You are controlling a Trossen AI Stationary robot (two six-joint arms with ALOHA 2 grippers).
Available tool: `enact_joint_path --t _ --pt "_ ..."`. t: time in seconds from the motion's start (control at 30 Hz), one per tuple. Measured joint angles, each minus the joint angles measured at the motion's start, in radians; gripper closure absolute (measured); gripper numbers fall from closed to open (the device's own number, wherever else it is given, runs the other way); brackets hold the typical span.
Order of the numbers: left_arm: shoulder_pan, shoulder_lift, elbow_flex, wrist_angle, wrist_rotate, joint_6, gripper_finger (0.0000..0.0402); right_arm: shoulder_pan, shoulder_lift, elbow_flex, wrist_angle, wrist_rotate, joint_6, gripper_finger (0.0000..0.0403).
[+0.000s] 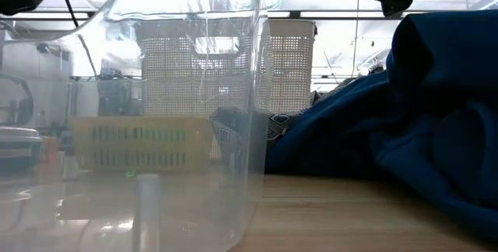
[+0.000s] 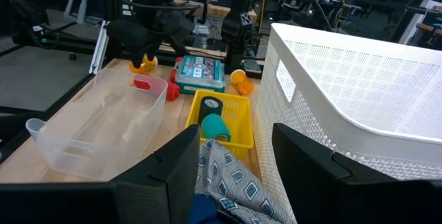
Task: Pick & Place Medicine items
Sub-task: Put the red bandage into the yellow bin
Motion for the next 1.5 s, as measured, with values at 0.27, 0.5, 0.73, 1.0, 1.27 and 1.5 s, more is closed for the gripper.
enact_joint_path --t 0.27,0.5,0.73,1.0,1.27,1.5 --pt "-0.017 0.000 -0.078 0.026 0.000 -0.084 0.0148 0.000 0.000 0.000 0.000 0.000 0.000 0.0222" --pt "-0.017 0.000 -0.120 0.081 0.001 -0.088 0.0150 0.000 0.000 0.000 0.000 0.000 0.000 0.0225" --pt "-0.017 0.000 -0.141 0.100 -0.002 -0.088 0.0150 0.000 0.000 0.000 0.000 0.000 0.000 0.0224" --pt "-0.017 0.012 -0.144 0.122 -0.026 -0.091 0.0153 0.000 0.000 0.000 0.000 0.000 0.000 0.0222" --pt "-0.019 0.049 -0.155 0.165 -0.024 -0.102 0.0154 0.000 0.000 0.000 -0.001 0.000 0.000 0.0223" --pt "-0.019 0.074 -0.156 0.179 -0.015 -0.109 0.0154 0.000 0.000 0.000 0.000 0.000 0.000 0.0225"
